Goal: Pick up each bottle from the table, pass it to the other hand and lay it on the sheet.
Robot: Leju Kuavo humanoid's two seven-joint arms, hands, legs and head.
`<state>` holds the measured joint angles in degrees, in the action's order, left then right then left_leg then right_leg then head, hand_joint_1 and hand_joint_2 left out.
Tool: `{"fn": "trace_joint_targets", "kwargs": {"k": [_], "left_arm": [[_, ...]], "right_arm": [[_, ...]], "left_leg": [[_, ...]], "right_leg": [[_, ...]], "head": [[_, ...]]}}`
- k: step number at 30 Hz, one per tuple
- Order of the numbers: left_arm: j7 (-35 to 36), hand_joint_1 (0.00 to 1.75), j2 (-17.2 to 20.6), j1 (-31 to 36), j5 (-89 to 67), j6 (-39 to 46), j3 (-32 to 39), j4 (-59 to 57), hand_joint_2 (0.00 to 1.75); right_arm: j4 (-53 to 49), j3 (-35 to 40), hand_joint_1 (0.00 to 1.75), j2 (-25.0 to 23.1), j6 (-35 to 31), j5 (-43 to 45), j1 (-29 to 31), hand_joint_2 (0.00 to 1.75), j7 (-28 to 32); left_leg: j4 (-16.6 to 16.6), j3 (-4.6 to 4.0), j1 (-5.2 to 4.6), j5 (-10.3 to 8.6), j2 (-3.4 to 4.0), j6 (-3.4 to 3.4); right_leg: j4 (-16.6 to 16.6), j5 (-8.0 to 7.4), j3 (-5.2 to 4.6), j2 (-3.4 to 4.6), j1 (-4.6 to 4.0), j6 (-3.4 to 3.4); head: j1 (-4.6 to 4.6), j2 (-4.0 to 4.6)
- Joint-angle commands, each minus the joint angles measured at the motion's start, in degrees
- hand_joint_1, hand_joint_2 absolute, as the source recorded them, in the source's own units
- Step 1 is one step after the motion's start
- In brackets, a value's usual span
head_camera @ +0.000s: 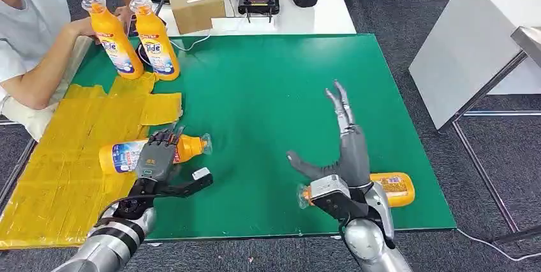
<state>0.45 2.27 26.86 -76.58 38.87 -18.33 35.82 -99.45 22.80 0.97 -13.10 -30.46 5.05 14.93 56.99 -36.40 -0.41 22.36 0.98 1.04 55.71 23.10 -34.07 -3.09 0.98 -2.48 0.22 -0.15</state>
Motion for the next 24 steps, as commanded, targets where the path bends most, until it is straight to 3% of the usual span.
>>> {"fn": "trace_joint_targets", "kwargs": {"k": [1,4,5,7,11,13,14,15,18,22,24], "left_arm": [[-9.05,0.00,-0.92,-3.61,9.13,1.13,11.39,3.98,1.75],[-12.50,0.00,-2.10,-5.01,10.50,1.13,15.53,8.76,1.75],[-17.07,0.00,-2.84,-5.36,14.76,1.13,17.61,9.77,1.75],[-22.24,0.00,-2.96,-6.17,21.94,1.13,17.94,11.87,1.75],[-26.10,0.00,-2.82,-12.06,34.82,-2.07,16.72,27.09,1.75],[-26.61,0.00,-2.75,-15.07,43.57,-10.85,16.53,33.84,1.75],[-26.76,0.00,-1.98,-16.73,52.33,-22.63,15.85,36.92,1.75],[-27.10,0.00,-1.52,-18.27,53.99,-25.60,15.70,38.88,1.75],[-27.89,0.00,-1.27,-19.54,54.16,-27.69,15.31,39.91,1.75],[-29.37,0.00,-1.74,-23.18,58.94,-34.80,13.77,46.37,1.75],[-28.84,0.00,-2.19,-24.57,61.30,-37.04,13.39,49.24,1.75]], "right_arm": [[7.70,7.24,0.00,10.29,8.30,-1.84,2.63,1.75,2.50],[8.38,8.87,0.00,12.88,9.64,-4.77,3.04,1.75,3.10],[8.75,9.13,0.00,14.03,9.98,-5.18,2.75,1.75,3.42],[9.32,9.52,0.00,16.18,9.79,-7.26,2.36,1.75,3.46],[8.91,10.10,0.00,22.15,7.68,-16.42,0.58,1.75,1.70],[8.52,8.69,0.00,24.67,7.39,-18.71,-1.43,1.75,0.15],[8.69,7.31,0.00,25.02,7.04,-20.27,-2.46,1.75,-1.04],[9.14,6.19,0.00,25.42,7.01,-20.63,-3.02,1.75,-1.51],[9.77,4.50,0.00,24.94,6.99,-22.01,-3.48,1.75,-2.71],[16.34,-1.32,0.00,21.25,8.28,-23.17,-3.02,1.75,-11.15],[20.12,-3.82,0.00,18.65,5.37,-26.75,-2.42,1.75,-15.50]], "left_leg": [[-0.04,0.33,0.13,0.17,0.07,-0.09],[0.04,0.24,0.14,0.19,0.05,-0.09],[0.02,0.10,0.12,0.12,0.06,-0.06],[0.03,0.18,0.12,0.18,0.03,-0.07],[0.05,0.02,0.10,0.16,-0.01,-0.05],[0.10,0.08,0.11,0.23,-0.04,-0.06],[0.05,-0.02,0.09,0.18,-0.07,-0.01],[0.03,-0.07,0.06,0.14,-0.05,0.01],[0.04,0.04,0.05,0.26,0.02,0.04],[0.03,0.13,0.07,0.35,0.07,-0.02],[0.00,-0.06,0.05,0.26,0.05,0.01]], "right_leg": [[-0.17,0.08,0.36,0.37,-0.09,0.11],[-0.09,0.11,0.24,0.32,-0.09,0.10],[-0.10,0.05,0.11,0.26,-0.09,0.08],[-0.11,0.10,0.19,0.29,-0.08,0.09],[-0.09,0.09,0.06,0.20,-0.07,0.06],[-0.07,0.15,0.13,0.24,-0.07,0.08],[-0.10,0.10,0.01,0.13,-0.06,0.05],[-0.11,0.08,-0.05,0.09,-0.04,0.04],[-0.10,0.19,0.06,0.23,-0.02,-0.05],[-0.12,0.23,0.13,0.36,-0.04,-0.02],[-0.14,0.12,-0.05,0.22,-0.04,-0.06]], "head": [[0.02,0.00],[0.02,0.00],[0.02,0.00],[0.00,0.00],[0.02,0.00],[0.00,0.00],[0.02,0.00],[0.00,0.00],[0.02,0.00],[0.00,0.00],[0.00,0.00]]}}
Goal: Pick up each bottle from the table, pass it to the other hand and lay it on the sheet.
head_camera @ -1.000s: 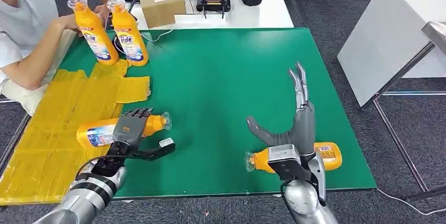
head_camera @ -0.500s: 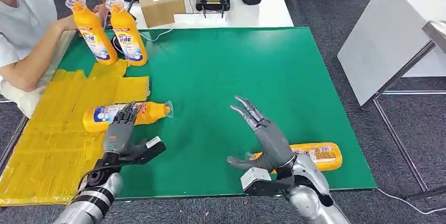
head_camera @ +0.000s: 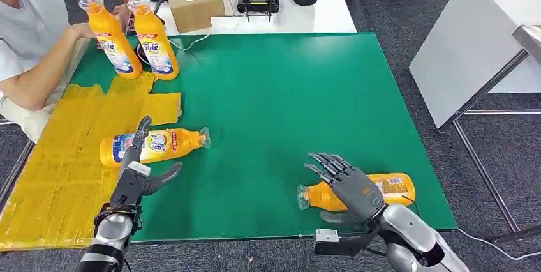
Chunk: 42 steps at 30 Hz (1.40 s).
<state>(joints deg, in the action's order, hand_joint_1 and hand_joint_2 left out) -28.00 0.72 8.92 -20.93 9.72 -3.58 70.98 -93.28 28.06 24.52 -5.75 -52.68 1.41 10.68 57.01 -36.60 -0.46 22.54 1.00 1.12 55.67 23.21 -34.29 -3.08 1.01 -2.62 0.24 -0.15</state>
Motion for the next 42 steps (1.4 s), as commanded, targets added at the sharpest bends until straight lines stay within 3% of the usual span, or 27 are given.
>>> {"fn": "trace_joint_targets", "kwargs": {"k": [1,9,25,35,36,37,42], "left_arm": [[-0.33,0.00,-0.88,-7.24,5.66,-7.83,-1.71,15.58,1.75],[-2.36,0.00,-1.20,-7.02,8.51,-10.53,-3.68,16.45,1.75],[-2.83,0.00,-1.17,-7.14,8.56,-10.73,-4.22,16.70,1.75],[-3.00,0.00,-1.53,-4.92,9.01,-10.82,-7.31,15.19,1.75],[-2.98,0.00,-1.63,-4.71,9.18,-10.77,-7.42,14.89,1.75],[-2.94,0.00,-1.74,-4.55,9.32,-10.66,-7.38,14.65,1.75],[-2.59,0.00,-1.92,-4.63,10.22,-10.56,-7.50,14.25,1.75]], "right_arm": [[16.29,-10.05,0.00,-6.06,-1.71,-4.82,1.63,1.75,-11.84],[25.12,-14.20,0.00,-8.51,-1.60,-7.06,4.58,1.75,-13.10],[25.46,-14.73,0.00,-8.73,-0.66,-5.89,4.61,1.75,-12.54],[36.76,-11.39,0.00,-9.42,2.56,-6.32,9.88,1.75,-10.59],[37.64,-10.87,0.38,-9.47,2.32,-6.84,10.24,1.75,-10.89],[38.16,-10.69,1.71,-9.55,2.44,-6.88,10.43,1.75,-10.83],[38.15,-9.24,1.75,-9.13,2.43,-7.33,10.87,1.75,-11.21]], "left_leg": [[-0.01,0.36,0.16,0.18,0.05,-0.12],[-0.04,0.19,0.10,0.07,0.04,-0.07],[-0.03,0.15,0.07,0.04,0.01,-0.06],[-0.04,0.38,0.15,0.09,-0.02,-0.10],[-0.04,0.31,0.12,0.05,-0.02,-0.08],[-0.05,0.42,0.14,0.08,-0.01,-0.10],[-0.06,0.54,0.12,0.04,-0.04,-0.08]], "right_leg": [[-0.13,0.09,0.38,0.34,-0.11,0.13],[-0.11,0.02,0.21,0.21,-0.07,0.07],[-0.07,0.01,0.14,0.14,-0.05,0.05],[-0.13,0.04,0.40,0.23,-0.10,0.10],[-0.12,0.01,0.32,0.17,-0.08,0.08],[-0.14,0.03,0.43,0.23,-0.09,0.10],[-0.14,0.04,0.52,0.11,-0.07,0.09]], "head": [[-0.04,0.00],[-0.02,0.00],[-0.02,0.00],[-0.02,0.00],[-0.02,0.00],[-0.02,0.00],[0.00,0.00]]}}
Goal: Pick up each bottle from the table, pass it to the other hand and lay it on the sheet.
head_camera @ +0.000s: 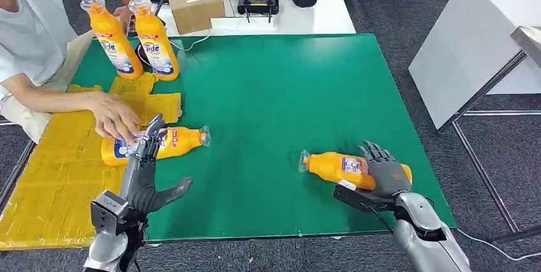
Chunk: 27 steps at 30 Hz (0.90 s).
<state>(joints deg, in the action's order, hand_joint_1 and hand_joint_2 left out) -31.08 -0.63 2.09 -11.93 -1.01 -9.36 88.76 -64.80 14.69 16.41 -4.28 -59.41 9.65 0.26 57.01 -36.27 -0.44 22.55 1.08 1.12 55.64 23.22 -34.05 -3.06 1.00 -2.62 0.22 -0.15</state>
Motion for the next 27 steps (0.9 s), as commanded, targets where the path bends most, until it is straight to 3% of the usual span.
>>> {"fn": "trace_joint_targets", "kwargs": {"k": [1,24,27], "left_arm": [[0.51,0.00,-0.59,2.21,1.27,0.15,-1.82,-3.56,1.75],[1.44,0.00,-1.10,3.09,2.90,0.45,-1.25,-4.21,1.75],[2.32,0.00,-1.09,3.01,3.15,-0.28,-1.64,-3.26,1.75]], "right_arm": [[9.76,4.26,1.75,-1.04,1.10,-0.62,2.82,1.75,-0.82],[12.30,5.68,1.75,-1.96,1.74,-1.06,5.02,1.75,-2.10],[10.18,2.82,1.75,-6.27,-6.18,0.46,6.69,1.75,-2.64]], "left_leg": [[-0.02,0.33,0.16,0.09,-0.15,-0.12],[-0.06,0.48,0.13,0.05,0.01,-0.08],[-0.04,0.47,0.13,0.05,0.18,-0.09]], "right_leg": [[-0.13,0.07,0.41,0.19,-0.10,0.14],[-0.13,0.00,0.44,0.20,-0.08,0.09],[-0.11,-0.06,0.39,0.29,-0.08,0.13]], "head": [[0.00,0.00],[0.00,0.00],[0.00,0.00]]}}
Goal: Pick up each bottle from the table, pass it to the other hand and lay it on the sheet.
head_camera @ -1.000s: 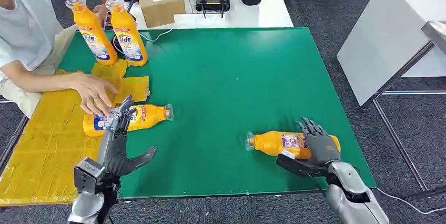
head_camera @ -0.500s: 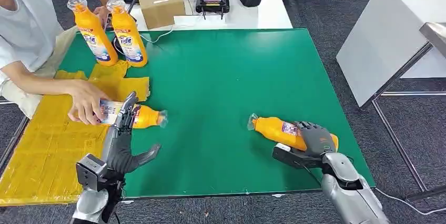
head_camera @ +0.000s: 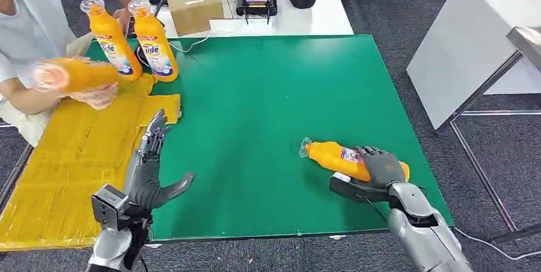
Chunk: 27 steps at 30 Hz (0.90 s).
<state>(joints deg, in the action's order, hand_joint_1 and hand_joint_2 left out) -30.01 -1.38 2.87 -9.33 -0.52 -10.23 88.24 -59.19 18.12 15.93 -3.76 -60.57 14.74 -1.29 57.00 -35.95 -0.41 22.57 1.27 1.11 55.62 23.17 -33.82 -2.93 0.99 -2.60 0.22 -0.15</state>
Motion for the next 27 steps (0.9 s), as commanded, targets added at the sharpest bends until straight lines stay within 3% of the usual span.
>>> {"fn": "trace_joint_targets", "kwargs": {"k": [1,3,10,16,21,25,27], "left_arm": [[1.60,0.00,-0.32,2.23,0.36,-1.00,-1.11,-2.48,1.75],[3.12,0.00,-0.03,2.82,-0.96,-1.50,-2.75,-2.50,1.75],[6.47,0.00,-0.57,9.13,0.13,-1.36,-6.42,-8.45,1.75],[10.85,0.00,-0.84,13.74,3.35,-2.11,-7.52,-13.47,1.75],[11.77,0.00,-1.14,15.91,8.03,-3.05,-7.78,-15.64,1.75],[12.21,0.00,-1.04,17.64,9.58,-4.58,-9.60,-16.13,1.75],[12.32,0.00,-1.08,17.91,9.75,-4.57,-9.94,-16.31,1.75]], "right_arm": [[3.44,-1.38,1.75,-6.96,-8.48,2.09,1.81,1.75,-0.87],[-1.65,-4.74,1.75,-10.54,-16.51,5.14,1.39,1.75,1.72],[-10.69,-7.83,1.75,-15.84,-26.61,13.72,1.13,1.75,9.59],[-12.00,-5.30,1.75,-18.32,-26.88,19.14,1.66,1.75,14.57],[-12.76,-1.04,1.75,-21.02,-21.97,29.37,0.77,1.75,20.06],[-7.51,3.62,1.75,-23.40,-16.47,33.76,2.45,1.75,20.78],[-6.38,4.10,1.75,-23.89,-17.07,34.02,2.81,1.75,21.18]], "left_leg": [[-0.02,0.10,0.09,0.02,0.07,-0.08],[-0.01,0.06,0.08,0.02,0.10,-0.08],[0.06,-0.05,0.11,0.05,-0.08,-0.16],[-0.01,-0.30,0.04,-0.07,-0.04,-0.05],[0.00,-0.30,0.06,-0.03,-0.05,-0.08],[0.02,-0.16,0.12,0.05,-0.05,-0.13],[0.04,-0.16,0.14,0.06,0.02,-0.13]], "right_leg": [[-0.07,-0.04,0.10,0.19,-0.07,0.11],[-0.04,-0.06,0.05,0.23,-0.06,0.14],[0.09,0.03,-0.03,0.18,-0.09,0.28],[0.05,-0.06,-0.22,0.06,-0.04,0.17],[0.05,-0.03,-0.21,0.10,-0.05,0.21],[0.04,0.03,-0.07,0.22,-0.10,0.27],[0.05,0.02,-0.10,0.29,-0.12,0.27]], "head": [[0.00,0.00],[0.02,0.00],[-0.04,0.00],[0.00,0.00],[0.00,0.00],[0.02,0.00],[0.00,0.00]]}}
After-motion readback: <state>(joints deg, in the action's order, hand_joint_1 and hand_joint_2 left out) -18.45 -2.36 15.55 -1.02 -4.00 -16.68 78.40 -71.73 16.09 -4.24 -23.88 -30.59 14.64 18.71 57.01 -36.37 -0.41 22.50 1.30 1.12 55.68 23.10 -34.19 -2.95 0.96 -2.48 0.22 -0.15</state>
